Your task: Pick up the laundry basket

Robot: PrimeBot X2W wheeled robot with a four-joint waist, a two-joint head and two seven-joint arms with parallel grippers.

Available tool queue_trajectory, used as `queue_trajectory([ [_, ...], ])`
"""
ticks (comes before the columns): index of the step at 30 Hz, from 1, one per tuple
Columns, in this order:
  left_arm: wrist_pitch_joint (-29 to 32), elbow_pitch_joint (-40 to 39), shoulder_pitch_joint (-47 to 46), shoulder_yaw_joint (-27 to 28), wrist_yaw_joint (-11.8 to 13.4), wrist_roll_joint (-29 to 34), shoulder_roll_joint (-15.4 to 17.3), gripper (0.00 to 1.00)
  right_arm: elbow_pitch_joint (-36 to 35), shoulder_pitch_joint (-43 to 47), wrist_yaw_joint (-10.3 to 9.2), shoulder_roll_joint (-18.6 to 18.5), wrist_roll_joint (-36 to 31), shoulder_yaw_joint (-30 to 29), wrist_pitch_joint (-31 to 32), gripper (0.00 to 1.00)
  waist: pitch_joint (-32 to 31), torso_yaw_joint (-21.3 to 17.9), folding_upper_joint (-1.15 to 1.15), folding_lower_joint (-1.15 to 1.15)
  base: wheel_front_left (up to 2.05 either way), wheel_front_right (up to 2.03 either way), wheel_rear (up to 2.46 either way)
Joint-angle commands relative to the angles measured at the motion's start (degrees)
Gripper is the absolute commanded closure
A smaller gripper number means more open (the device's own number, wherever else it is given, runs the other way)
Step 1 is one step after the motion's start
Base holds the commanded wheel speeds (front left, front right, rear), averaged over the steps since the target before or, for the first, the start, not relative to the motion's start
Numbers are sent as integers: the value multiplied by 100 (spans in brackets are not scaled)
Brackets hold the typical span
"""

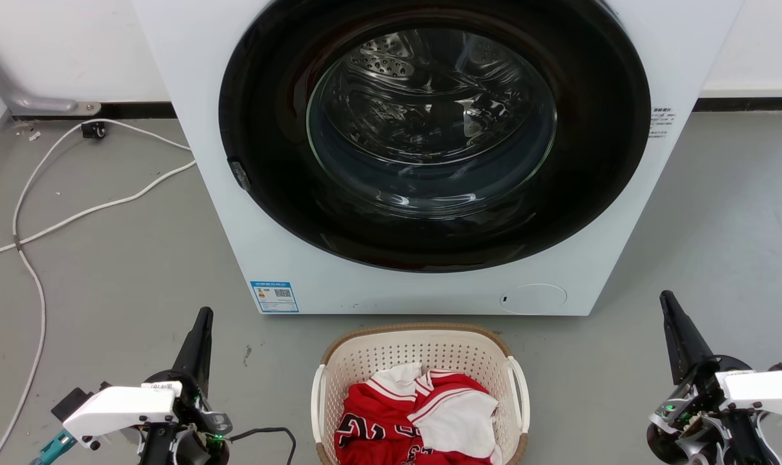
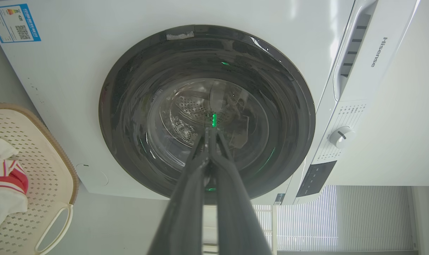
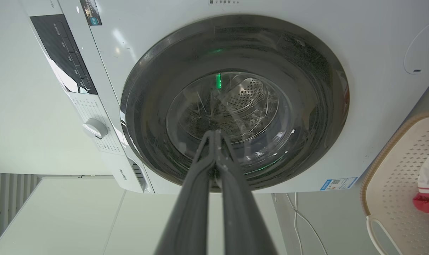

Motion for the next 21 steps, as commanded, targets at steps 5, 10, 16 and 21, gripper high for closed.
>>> queue_trajectory([
  [5,10,0,-37,16,-11,-11,7,100,6,-65,-2,19,-27,-6,18,100,0,0,0,0,0,0,0],
  [10,10,0,-37,16,-11,-11,7,100,6,-65,-2,18,-28,-7,18,100,0,0,0,0,0,0,0],
  [16,10,0,-37,16,-11,-11,7,100,6,-65,-2,19,-29,-7,18,100,0,0,0,0,0,0,0],
  [21,10,0,-37,16,-11,-11,7,100,6,-65,-2,19,-29,-8,19,100,0,0,0,0,0,0,0],
])
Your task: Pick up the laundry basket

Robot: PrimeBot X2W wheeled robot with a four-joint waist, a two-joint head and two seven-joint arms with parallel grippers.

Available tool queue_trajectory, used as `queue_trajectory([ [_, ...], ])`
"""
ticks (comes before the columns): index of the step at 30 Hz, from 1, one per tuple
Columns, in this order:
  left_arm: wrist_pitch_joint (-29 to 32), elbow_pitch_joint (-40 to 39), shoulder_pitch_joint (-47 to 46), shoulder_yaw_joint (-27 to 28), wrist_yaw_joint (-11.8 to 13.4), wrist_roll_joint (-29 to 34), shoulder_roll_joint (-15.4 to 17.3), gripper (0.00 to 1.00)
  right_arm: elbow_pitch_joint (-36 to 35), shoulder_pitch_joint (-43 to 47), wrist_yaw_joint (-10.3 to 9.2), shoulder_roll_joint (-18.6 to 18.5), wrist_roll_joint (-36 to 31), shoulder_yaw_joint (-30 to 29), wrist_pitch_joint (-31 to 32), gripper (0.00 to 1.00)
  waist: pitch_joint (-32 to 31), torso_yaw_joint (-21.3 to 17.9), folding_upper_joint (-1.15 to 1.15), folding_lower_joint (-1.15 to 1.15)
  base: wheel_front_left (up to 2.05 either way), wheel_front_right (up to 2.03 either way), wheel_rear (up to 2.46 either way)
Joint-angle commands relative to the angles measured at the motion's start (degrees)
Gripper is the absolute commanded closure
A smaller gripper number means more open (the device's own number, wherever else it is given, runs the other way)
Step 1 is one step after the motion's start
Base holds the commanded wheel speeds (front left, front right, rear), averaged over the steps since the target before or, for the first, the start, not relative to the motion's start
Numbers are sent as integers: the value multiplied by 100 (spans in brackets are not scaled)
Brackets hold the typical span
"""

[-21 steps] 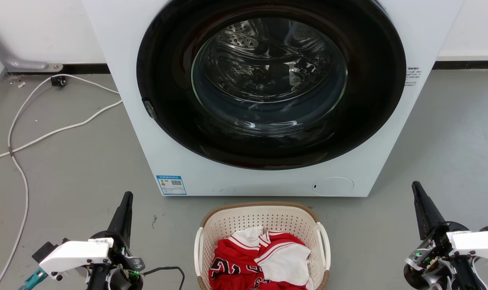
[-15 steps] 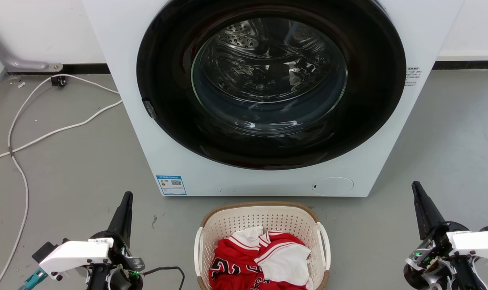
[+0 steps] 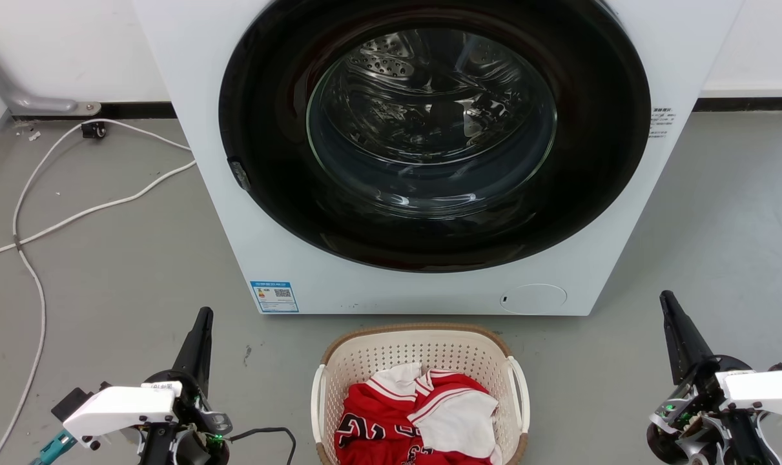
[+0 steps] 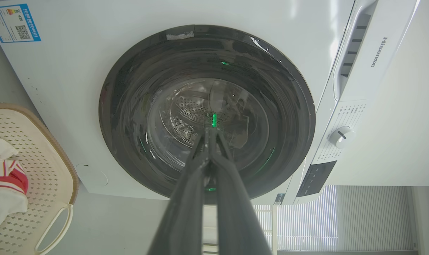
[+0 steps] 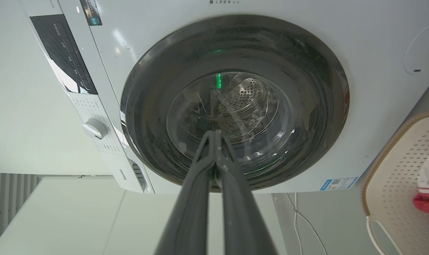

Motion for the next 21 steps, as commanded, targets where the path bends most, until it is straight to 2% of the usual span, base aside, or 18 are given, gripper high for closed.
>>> queue_trajectory([
  [1,10,0,-37,16,-11,-11,7,100,6,-65,-2,18,-28,-6,18,100,0,0,0,0,0,0,0],
  [18,10,0,-37,16,-11,-11,7,100,7,-65,-2,18,-30,-7,16,100,0,0,0,0,0,0,0],
  [19,-1,5,1,-1,0,0,0,0,4,1,0,1,0,-1,4,0,0,0,0,0,0,0,0],
  [21,-5,91,61,-17,1,0,-10,0,92,67,-1,7,0,6,0,0,0,0,0,0,0,0,0],
])
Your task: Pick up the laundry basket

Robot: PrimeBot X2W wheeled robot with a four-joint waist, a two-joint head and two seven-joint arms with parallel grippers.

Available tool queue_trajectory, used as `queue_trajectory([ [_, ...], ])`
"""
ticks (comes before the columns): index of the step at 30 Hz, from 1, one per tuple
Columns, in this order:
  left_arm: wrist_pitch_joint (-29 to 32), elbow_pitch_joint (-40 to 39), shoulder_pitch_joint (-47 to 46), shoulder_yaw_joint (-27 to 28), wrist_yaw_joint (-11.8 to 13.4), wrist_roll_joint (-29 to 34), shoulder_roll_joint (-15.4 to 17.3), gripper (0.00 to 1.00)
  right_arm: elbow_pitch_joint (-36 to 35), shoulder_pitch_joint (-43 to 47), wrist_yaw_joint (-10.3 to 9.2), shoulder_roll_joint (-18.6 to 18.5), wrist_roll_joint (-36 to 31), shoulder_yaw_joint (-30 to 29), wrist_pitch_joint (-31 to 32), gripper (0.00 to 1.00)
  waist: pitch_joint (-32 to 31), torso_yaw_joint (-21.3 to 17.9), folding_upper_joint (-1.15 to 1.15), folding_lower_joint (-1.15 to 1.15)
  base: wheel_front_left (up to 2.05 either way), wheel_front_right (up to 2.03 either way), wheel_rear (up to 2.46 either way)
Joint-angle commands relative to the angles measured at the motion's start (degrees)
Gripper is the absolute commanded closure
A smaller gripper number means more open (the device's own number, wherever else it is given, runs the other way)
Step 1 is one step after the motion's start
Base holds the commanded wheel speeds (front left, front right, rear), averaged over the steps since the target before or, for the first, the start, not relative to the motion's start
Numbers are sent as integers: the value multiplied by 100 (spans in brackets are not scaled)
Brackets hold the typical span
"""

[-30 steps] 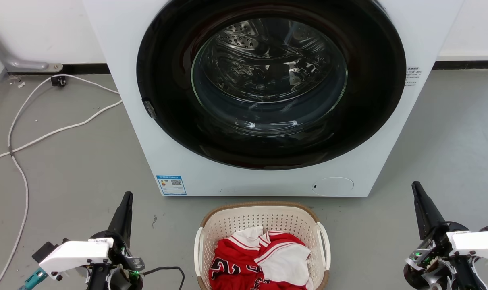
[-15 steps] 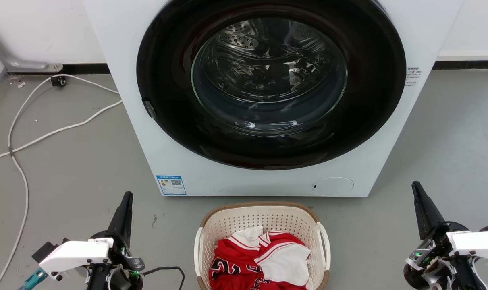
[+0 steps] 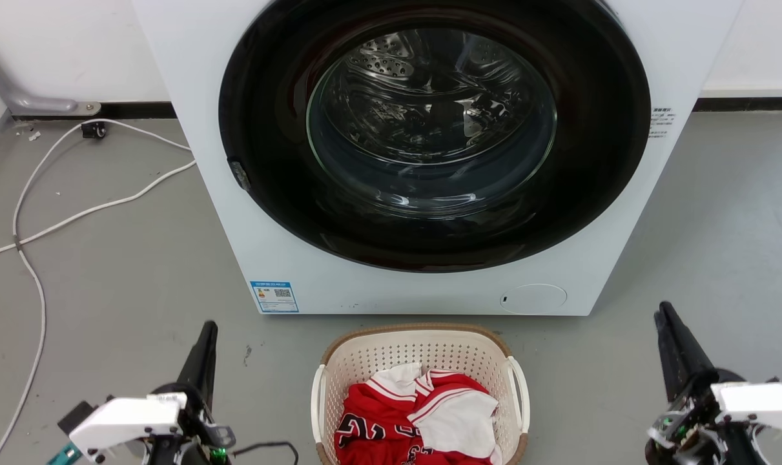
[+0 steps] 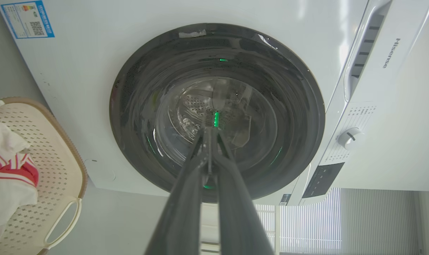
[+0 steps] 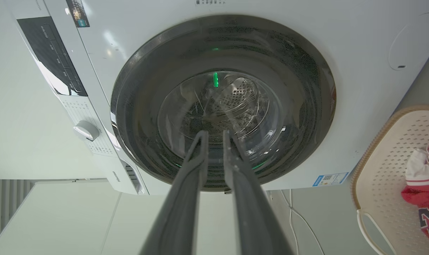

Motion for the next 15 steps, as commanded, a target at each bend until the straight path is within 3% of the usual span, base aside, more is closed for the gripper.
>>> queue_trajectory([
  [1,-2,44,50,-11,1,0,-5,0,49,50,0,4,-1,4,-4,0,0,0,0,0,0,0,0],
  [8,-183,-116,88,-44,1,193,-3,0,8,74,0,4,-178,68,-185,0,6,-1,0,0,0,0,0],
  [15,-378,-356,112,-60,8,950,-1,0,-207,108,0,3,-1025,108,-379,0,20,-2,0,0,0,0,0],
])
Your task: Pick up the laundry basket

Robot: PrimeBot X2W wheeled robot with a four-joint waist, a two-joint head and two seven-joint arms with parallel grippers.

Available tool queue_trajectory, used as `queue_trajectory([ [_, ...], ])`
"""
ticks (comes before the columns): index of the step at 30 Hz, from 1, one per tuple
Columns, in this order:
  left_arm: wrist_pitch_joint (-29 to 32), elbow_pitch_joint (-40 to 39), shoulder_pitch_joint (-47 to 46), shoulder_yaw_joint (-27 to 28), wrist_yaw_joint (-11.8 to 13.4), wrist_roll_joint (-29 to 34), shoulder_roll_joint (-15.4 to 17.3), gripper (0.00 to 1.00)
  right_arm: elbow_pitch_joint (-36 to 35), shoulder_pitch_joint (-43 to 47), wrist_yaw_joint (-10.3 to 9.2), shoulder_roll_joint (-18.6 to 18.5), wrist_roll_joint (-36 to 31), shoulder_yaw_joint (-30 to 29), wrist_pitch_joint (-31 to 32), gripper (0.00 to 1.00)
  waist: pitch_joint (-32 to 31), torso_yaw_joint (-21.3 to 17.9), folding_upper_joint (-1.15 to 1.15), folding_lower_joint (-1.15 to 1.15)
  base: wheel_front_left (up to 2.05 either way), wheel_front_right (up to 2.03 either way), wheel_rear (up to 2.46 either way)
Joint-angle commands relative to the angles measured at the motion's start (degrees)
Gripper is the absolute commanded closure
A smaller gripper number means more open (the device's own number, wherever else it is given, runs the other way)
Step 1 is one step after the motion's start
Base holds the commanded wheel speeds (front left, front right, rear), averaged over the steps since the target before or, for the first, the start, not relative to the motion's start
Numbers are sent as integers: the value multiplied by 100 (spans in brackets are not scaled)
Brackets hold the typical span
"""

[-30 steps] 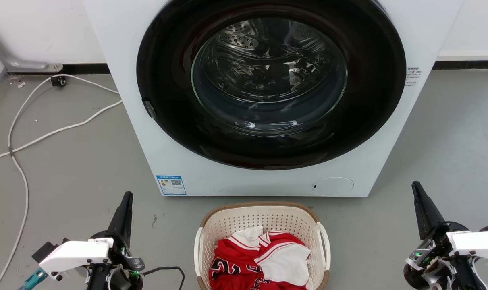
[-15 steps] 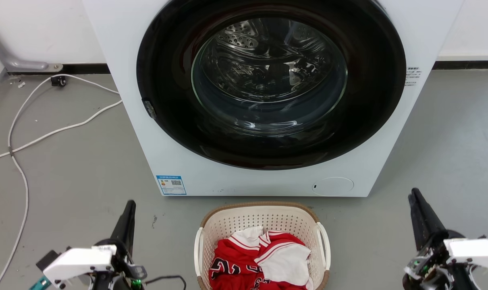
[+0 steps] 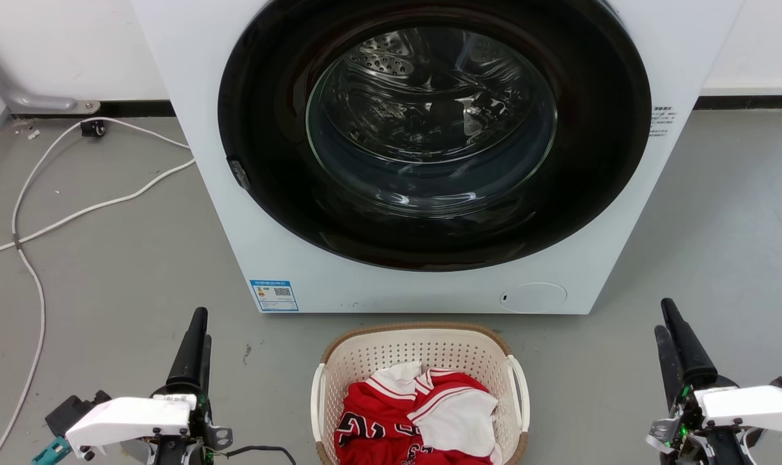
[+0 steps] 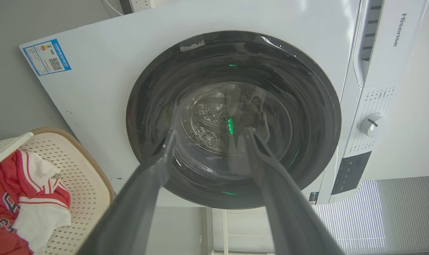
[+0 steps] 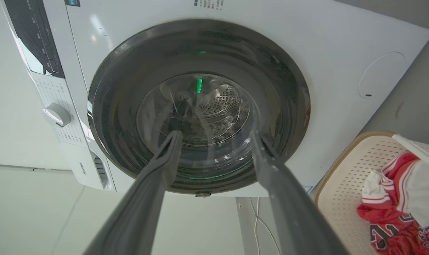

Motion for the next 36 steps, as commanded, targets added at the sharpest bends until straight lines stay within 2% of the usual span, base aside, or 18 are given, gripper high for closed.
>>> queue_trajectory([
  [1,-47,-158,-53,-19,17,182,16,0,-152,-59,0,-21,-184,14,-45,0,2,0,0,0,0,0,0],
  [17,-434,-597,58,-362,338,1978,21,0,-520,65,0,-22,-2322,293,-430,0,26,-1,0,0,0,0,0],
  [28,-664,-742,141,-487,442,2953,24,0,-628,146,0,-23,-3467,413,-661,0,31,-1,0,0,0,0,0],
  [36,-816,-838,188,-562,412,3572,27,0,-756,181,0,-23,-4203,525,-814,0,42,3,0,0,0,0,0],
])
